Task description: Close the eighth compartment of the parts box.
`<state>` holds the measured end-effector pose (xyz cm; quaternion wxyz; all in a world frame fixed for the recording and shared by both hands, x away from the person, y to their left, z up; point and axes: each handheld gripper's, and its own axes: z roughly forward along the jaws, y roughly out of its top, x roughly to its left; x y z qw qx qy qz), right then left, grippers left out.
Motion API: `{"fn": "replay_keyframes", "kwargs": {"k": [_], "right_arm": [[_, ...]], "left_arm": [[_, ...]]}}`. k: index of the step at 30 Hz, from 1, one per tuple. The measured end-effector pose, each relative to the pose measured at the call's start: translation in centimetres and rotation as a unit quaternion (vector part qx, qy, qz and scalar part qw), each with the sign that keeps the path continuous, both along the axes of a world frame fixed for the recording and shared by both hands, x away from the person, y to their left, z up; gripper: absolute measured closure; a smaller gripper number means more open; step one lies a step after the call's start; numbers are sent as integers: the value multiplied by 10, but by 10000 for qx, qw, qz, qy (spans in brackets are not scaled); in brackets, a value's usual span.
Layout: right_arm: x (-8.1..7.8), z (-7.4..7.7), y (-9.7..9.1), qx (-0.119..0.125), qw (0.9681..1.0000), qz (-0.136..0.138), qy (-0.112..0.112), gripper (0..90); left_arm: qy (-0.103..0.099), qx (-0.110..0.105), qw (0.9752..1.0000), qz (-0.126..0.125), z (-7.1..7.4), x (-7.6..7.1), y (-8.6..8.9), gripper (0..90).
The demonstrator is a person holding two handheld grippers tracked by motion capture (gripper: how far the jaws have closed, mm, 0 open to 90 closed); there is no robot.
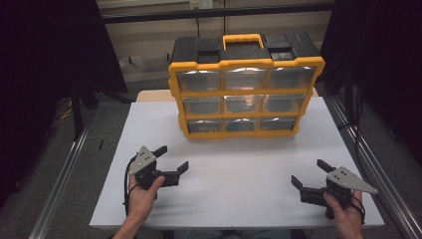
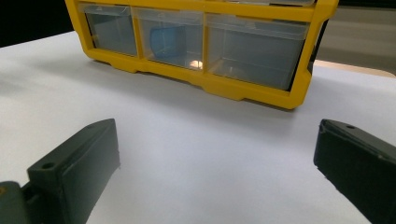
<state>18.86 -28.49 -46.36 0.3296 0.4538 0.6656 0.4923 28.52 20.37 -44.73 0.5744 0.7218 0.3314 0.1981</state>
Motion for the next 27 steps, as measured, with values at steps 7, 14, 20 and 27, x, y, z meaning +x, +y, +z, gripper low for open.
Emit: {"fn": "replay_keyframes", "kwargs": {"k": [7,14,20,27], "right_arm": [[-1,1,0,-10,10000,-14,-5,1],[0,1,-2,9,10000,-39,-20,2],[2,1,-1,4,10000,-39,-18,2],[3,1,-1,-6,10000,-30,-22,2]], "left_arm": [[76,-47,9998,194,-4,-7,15,36],[88,-48,9992,389,-5,-17,24,36],[124,-22,9986,508,-8,-25,34,37],[168,1,9980,617,-12,-30,44,36]]}}
